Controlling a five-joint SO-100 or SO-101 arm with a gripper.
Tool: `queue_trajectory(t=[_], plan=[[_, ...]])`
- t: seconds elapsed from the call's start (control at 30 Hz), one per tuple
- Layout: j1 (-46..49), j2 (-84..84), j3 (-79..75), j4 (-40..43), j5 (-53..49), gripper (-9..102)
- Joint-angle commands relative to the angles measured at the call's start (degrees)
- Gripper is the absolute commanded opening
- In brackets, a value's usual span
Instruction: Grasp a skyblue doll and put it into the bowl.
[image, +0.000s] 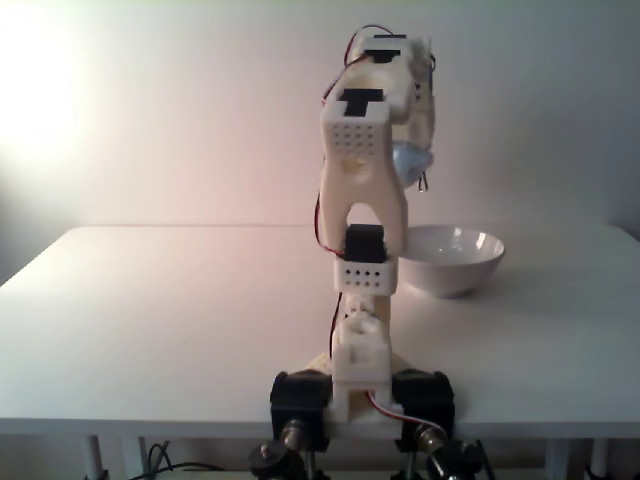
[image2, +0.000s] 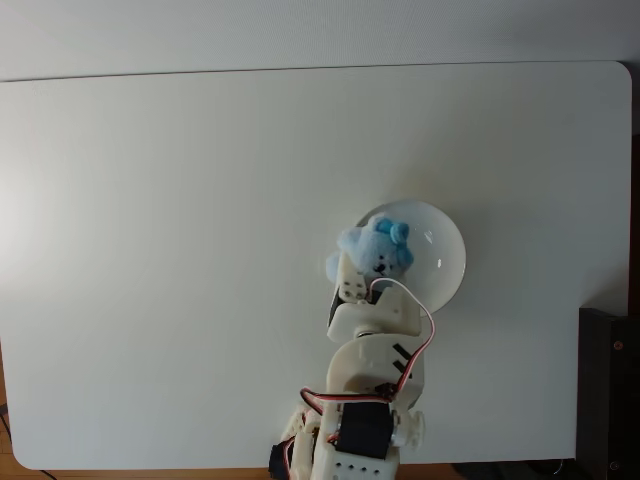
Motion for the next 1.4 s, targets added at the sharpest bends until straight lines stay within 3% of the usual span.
queue_trajectory(t=[0.0,0.23,0.6,1.0,1.37], plan=[[3.25,-1.41,-2.9,-0.97,1.67,0],[8.88,-5.01,-2.9,-1.14,4.04,0],[9.76,-9.32,-2.99,-1.23,4.04,2],[9.84,-12.66,-2.55,-10.72,3.6,21],[9.84,-12.66,-2.64,-10.9,3.25,45]])
